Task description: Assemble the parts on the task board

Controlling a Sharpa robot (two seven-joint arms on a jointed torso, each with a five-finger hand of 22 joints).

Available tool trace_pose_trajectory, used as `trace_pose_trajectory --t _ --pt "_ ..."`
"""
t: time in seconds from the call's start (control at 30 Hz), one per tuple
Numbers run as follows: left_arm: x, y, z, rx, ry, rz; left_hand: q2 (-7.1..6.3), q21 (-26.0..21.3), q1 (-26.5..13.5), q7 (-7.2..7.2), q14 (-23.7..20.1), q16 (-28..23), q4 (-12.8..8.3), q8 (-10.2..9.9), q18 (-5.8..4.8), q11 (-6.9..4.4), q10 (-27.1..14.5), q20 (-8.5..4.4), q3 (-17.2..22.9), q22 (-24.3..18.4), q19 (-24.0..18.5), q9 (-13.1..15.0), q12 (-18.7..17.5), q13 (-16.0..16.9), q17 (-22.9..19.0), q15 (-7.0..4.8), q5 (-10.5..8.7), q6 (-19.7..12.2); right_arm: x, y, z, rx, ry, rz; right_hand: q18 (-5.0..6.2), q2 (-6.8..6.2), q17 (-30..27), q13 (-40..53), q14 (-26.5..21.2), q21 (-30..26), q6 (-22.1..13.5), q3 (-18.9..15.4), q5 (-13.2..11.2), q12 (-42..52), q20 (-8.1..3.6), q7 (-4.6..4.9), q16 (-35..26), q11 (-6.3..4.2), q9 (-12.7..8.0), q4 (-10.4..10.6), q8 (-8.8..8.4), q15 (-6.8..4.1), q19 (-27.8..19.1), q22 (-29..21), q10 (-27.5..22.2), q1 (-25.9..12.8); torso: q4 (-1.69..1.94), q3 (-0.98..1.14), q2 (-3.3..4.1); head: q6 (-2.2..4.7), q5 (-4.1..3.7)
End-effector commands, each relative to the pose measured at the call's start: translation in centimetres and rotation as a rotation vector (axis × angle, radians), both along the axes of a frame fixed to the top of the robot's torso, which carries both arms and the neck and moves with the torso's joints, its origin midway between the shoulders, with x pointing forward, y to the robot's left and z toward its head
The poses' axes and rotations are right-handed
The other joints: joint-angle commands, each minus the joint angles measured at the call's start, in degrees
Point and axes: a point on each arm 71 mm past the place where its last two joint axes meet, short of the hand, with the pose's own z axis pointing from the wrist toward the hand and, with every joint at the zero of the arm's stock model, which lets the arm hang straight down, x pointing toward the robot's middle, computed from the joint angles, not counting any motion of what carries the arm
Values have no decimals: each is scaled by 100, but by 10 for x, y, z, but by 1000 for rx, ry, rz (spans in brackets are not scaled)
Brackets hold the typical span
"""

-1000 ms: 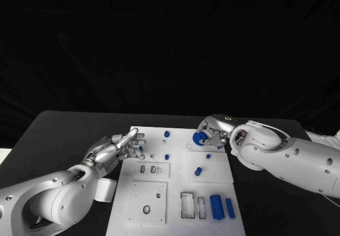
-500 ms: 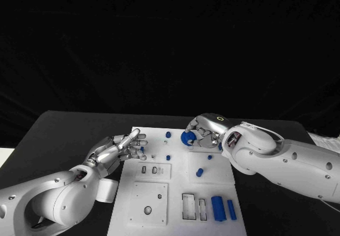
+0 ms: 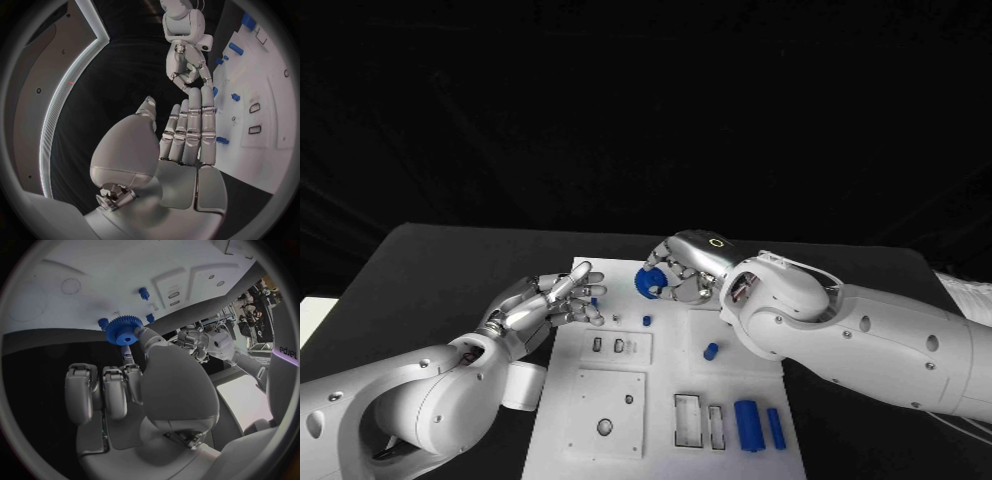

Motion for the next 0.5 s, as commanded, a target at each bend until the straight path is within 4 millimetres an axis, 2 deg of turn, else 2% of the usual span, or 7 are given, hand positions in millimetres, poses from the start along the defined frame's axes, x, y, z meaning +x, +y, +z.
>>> trace_pose_trajectory --t 0.03,0.23,0.5 --pt "-1 -3 2 -14 -5 -26 41 -8 14 -1 -50 -19 -27 -24 12 -6 -30 -11 -5 -6 -32 1 -26 8 9 -6 -6 -12 4 5 -2 -14 -24 -12 -83 -8 1430 946 591 16 69 45 -29 3 -37 -48 36 -41 20 7 -24 -27 104 235 238 -53 9 -1 3 -14 7" --pt "-1 -4 1 -14 -5 -26 41 -8 14 -1 -50 -19 -27 -24 12 -6 -30 -11 -5 -6 -32 1 -26 8 9 -6 -6 -12 13 15 -9 -29 -12 -17 -82 -10 1430 943 591 13 64 55 -41 -3 -38 -46 36 -40 18 4 -31 -27 102 229 236 -59 0 3 1 -13 36" --pt "-1 -4 1 -15 -5 -28 41 -8 14 -1 -50 -19 -27 -24 12 -6 -30 -11 -5 -6 -32 1 -26 8 9 -6 -6 -12 20 24 -19 -61 15 -20 -83 -25 1429 936 590 12 45 93 -113 -20 -35 -35 35 -30 12 -8 -61 -21 104 231 229 -102 -3 8 2 -45 54"
